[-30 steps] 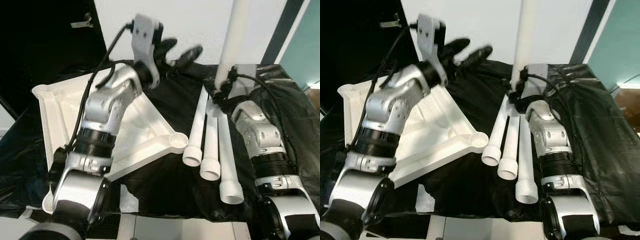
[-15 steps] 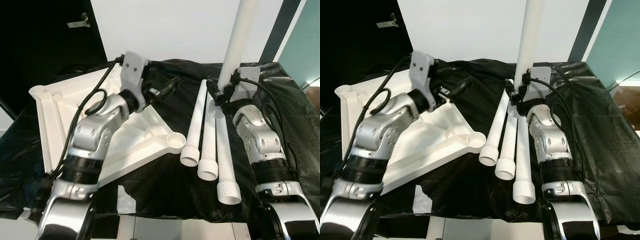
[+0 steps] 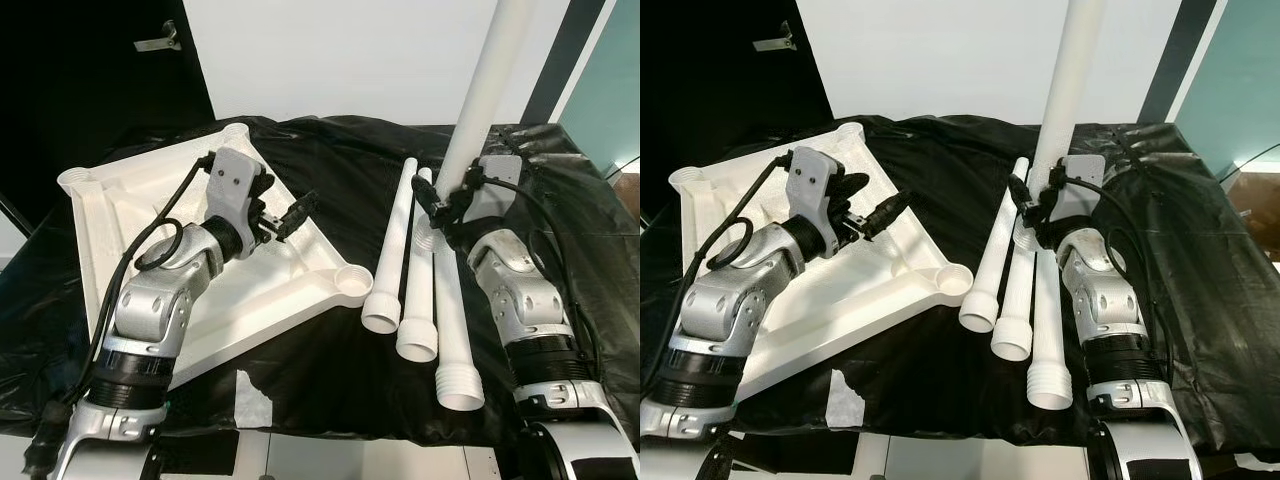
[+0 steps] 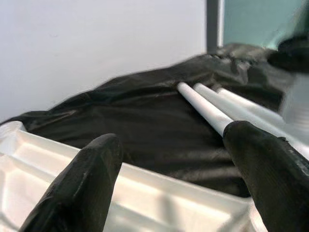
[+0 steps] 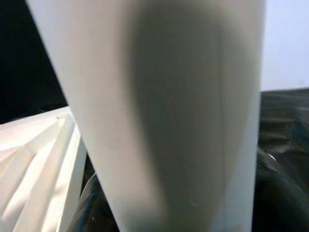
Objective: Building children table
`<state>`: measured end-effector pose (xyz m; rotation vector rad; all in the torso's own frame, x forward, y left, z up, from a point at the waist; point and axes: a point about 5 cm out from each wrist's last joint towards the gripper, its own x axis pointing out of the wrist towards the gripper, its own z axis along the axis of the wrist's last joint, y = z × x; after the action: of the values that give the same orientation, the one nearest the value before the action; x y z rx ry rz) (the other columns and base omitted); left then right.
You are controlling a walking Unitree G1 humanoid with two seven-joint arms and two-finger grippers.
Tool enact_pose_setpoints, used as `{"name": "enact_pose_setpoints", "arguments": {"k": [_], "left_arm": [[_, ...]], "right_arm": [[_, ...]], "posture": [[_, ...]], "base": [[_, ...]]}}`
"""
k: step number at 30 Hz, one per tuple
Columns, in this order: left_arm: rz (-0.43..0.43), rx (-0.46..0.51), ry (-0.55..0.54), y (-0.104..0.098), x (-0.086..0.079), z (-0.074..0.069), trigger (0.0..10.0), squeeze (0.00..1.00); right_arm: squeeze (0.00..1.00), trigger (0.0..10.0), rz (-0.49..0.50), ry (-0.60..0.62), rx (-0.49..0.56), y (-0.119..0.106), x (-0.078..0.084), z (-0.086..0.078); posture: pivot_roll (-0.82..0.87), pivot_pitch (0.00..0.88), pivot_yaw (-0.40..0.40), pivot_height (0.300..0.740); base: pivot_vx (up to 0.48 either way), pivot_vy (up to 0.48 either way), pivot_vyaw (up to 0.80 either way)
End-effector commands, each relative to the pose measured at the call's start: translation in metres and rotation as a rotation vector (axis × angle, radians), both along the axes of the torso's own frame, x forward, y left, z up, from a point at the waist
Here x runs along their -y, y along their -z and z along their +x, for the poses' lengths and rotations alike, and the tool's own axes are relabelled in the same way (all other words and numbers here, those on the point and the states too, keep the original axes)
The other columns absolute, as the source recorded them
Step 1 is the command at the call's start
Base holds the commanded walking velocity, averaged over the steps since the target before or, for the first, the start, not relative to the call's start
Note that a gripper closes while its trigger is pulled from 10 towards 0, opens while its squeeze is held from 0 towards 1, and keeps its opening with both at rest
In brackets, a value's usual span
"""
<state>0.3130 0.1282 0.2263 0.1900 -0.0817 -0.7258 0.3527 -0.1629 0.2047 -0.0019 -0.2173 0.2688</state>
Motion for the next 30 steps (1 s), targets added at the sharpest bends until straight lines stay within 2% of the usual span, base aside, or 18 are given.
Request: {"name": "enact_pose_setpoints", "arguments": {"k": [1, 10, 12, 15, 16, 18, 21, 27, 30], "left_arm": [[0.045, -0.005, 0.081, 0.005, 0.004, -0.007, 10.0, 0.00], [0.128, -0.081, 0.188, 0.030, 0.006, -0.027, 10.0, 0.00], [0.128, -0.081, 0.188, 0.030, 0.006, -0.027, 10.0, 0.00], [0.156, -0.112, 0.223, 0.038, 0.008, -0.035, 10.0, 0.00], [0.156, -0.112, 0.223, 0.038, 0.008, -0.035, 10.0, 0.00], [0.181, -0.131, 0.233, 0.043, 0.008, -0.040, 10.0, 0.00], [0.188, -0.133, 0.233, 0.045, 0.007, -0.041, 10.0, 0.00], [0.210, -0.161, 0.211, 0.054, 0.004, -0.046, 10.0, 0.00], [0.208, -0.162, 0.211, 0.054, 0.004, -0.047, 10.0, 0.00]], "right_arm": [[0.00, 10.0, 0.006, -0.047, 0.021, 0.000, -0.008, 0.000], [0.00, 10.0, 0.033, -0.190, 0.049, 0.000, -0.034, 0.004], [0.00, 10.0, 0.033, -0.190, 0.049, 0.000, -0.034, 0.004], [0.00, 10.0, 0.062, -0.259, 0.030, 0.002, -0.048, 0.007], [0.00, 10.0, 0.062, -0.259, 0.030, 0.002, -0.048, 0.007], [0.00, 10.0, 0.073, -0.314, -0.001, 0.008, -0.066, 0.009], [0.00, 10.0, 0.071, -0.324, -0.008, 0.010, -0.071, 0.009], [0.00, 10.0, 0.065, -0.419, -0.061, 0.025, -0.095, 0.000], [0.00, 10.0, 0.066, -0.425, -0.070, 0.028, -0.097, -0.002]], "posture": [[0.01, 0.000, -0.013, 0.740], [0.02, 0.000, -0.012, 0.740], [0.02, 0.000, -0.012, 0.740], [0.03, 0.000, -0.014, 0.740], [0.03, 0.000, -0.014, 0.740], [0.04, 0.000, -0.026, 0.740], [0.04, 0.000, -0.026, 0.740], [0.05, 0.004, -0.037, 0.740], [0.05, 0.006, -0.038, 0.740]], "base": [[0.000, 0.000, 0.00], [0.000, 0.000, 0.00], [0.000, 0.000, 0.00], [0.000, 0.000, 0.00], [0.000, 0.000, 0.00], [0.000, 0.000, 0.00], [0.000, 0.000, 0.00], [0.000, 0.000, 0.00], [0.000, 0.000, 0.00]]}}
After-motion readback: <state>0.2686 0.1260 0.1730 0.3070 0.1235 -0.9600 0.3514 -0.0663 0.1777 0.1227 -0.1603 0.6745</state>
